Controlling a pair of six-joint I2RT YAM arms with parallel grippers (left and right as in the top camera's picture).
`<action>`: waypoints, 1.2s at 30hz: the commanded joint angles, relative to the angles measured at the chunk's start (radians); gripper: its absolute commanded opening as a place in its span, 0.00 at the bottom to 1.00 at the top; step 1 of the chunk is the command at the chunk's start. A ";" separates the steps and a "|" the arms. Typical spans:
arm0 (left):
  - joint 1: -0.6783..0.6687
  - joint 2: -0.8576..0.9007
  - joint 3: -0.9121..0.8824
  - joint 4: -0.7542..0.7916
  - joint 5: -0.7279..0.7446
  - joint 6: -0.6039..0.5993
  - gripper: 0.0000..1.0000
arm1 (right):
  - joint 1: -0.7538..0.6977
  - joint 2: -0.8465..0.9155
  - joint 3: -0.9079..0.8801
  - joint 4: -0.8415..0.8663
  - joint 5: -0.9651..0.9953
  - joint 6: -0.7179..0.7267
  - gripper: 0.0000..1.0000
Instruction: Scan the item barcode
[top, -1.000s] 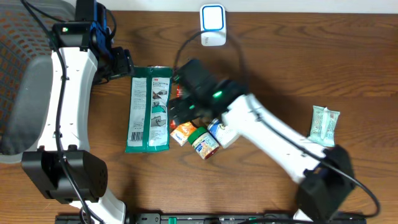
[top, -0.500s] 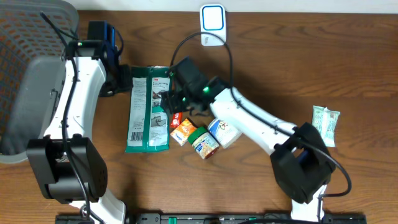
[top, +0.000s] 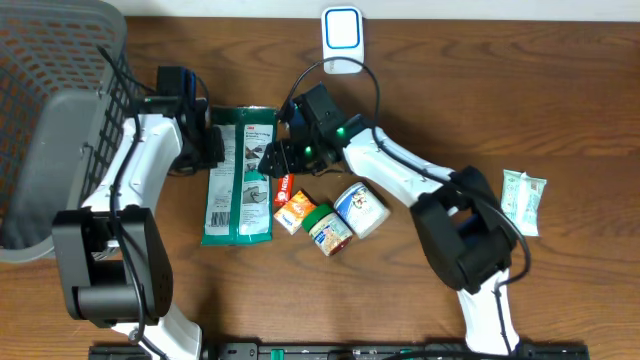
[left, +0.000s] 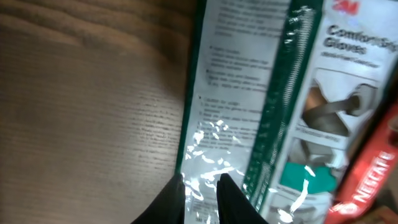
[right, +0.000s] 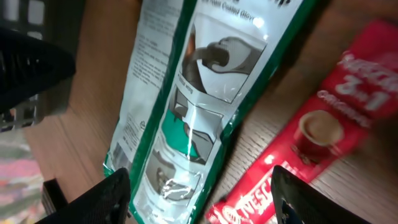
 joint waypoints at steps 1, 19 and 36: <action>0.003 -0.004 -0.042 0.043 -0.043 0.013 0.19 | 0.005 0.039 0.000 0.019 -0.087 -0.041 0.67; 0.002 0.142 -0.160 0.198 -0.110 -0.010 0.19 | 0.028 0.084 0.000 0.087 -0.060 0.038 0.65; 0.002 0.152 -0.161 0.199 -0.110 -0.010 0.19 | 0.109 0.122 0.000 0.165 -0.113 0.067 0.54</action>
